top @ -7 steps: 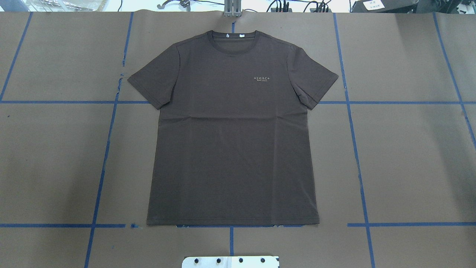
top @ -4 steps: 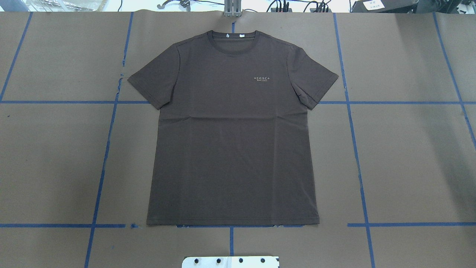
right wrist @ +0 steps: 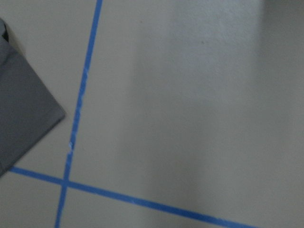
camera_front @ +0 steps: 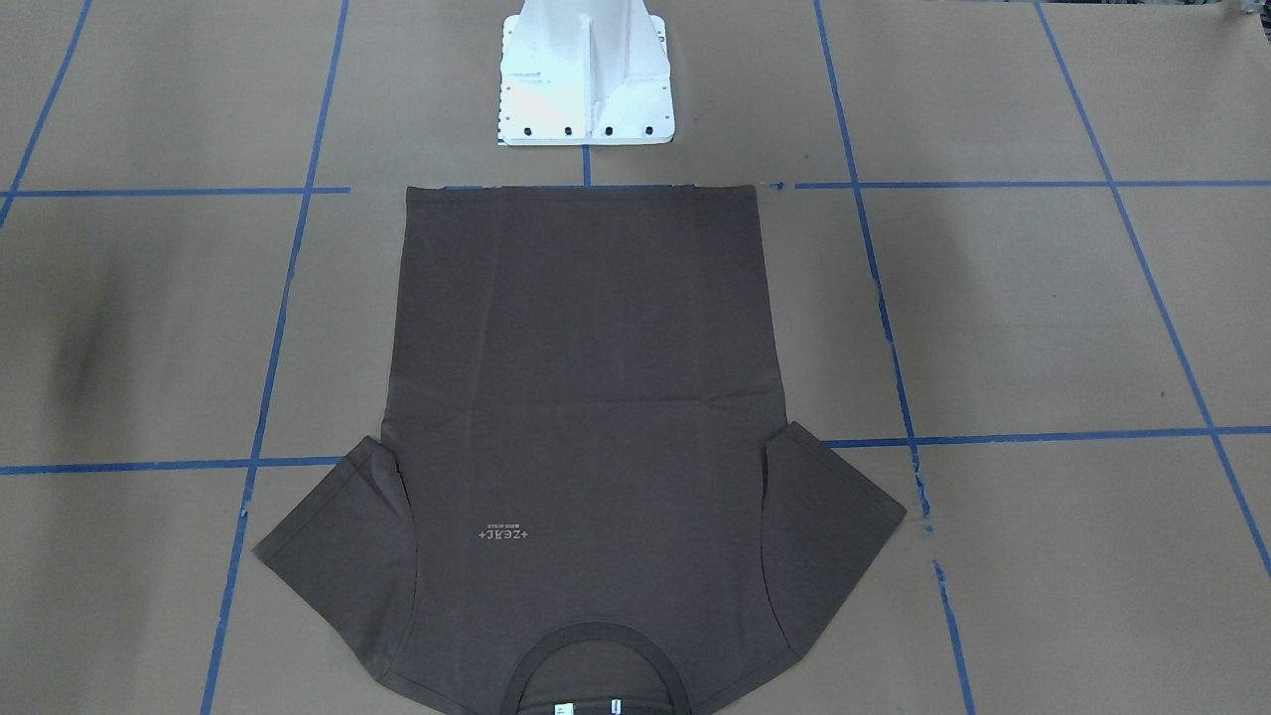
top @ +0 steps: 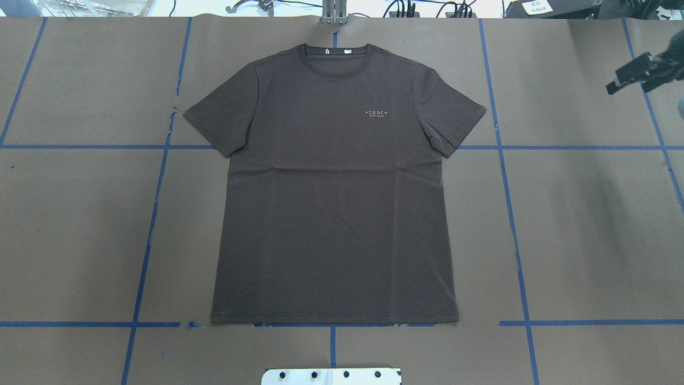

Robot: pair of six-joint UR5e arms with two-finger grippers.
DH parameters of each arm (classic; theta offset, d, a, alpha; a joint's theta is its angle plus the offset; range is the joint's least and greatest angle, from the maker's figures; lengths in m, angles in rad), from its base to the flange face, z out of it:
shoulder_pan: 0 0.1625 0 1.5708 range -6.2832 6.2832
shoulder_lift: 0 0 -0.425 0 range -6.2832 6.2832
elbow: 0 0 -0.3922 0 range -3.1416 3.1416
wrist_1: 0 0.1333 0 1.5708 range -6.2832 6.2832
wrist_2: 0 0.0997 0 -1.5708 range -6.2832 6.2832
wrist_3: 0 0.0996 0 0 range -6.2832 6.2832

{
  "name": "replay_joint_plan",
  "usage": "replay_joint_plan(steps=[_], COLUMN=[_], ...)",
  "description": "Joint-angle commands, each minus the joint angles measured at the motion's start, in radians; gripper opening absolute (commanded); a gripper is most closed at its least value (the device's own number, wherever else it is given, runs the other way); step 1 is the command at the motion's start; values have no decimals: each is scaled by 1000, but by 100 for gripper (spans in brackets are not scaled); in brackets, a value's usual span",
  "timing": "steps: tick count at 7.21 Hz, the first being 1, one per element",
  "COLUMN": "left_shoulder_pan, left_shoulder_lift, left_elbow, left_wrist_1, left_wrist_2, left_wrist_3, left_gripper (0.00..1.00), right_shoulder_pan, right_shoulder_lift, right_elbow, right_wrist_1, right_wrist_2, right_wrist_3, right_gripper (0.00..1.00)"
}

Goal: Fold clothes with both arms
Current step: 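Move the right gripper down to the sleeve nearest it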

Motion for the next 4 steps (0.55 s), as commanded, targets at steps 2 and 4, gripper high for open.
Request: replay_joint_plan(steps=[2, 4], left_shoulder_pan=[4, 7], left_shoulder_lift=[-66, -84], left_elbow=[-9, -3], left_wrist_1=[-12, -13], left_wrist_2=[-50, -50], left_wrist_3=[-171, -176], left_gripper=[100, 100], right_shoulder_pan=[-155, -288], right_shoulder_lift=[264, 310], right_elbow=[-195, -361], right_wrist_1=[128, 381], right_wrist_2=[-141, -318], right_wrist_3=[252, 445], right_gripper=[100, 100])
